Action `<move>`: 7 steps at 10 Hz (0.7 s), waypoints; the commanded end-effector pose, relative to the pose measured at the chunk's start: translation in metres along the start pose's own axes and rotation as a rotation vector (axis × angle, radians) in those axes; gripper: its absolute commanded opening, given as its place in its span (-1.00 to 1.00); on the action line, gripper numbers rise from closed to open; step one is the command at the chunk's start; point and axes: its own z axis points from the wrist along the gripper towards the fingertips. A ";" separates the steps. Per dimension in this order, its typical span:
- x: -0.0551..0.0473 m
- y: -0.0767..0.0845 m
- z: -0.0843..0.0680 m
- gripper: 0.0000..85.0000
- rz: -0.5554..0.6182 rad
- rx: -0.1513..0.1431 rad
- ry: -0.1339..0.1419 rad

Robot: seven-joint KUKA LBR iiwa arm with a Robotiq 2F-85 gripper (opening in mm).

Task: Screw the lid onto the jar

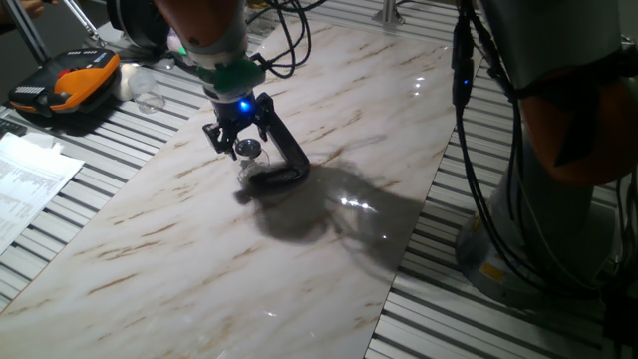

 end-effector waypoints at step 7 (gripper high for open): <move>0.004 0.006 0.001 1.00 -0.851 -0.126 -0.058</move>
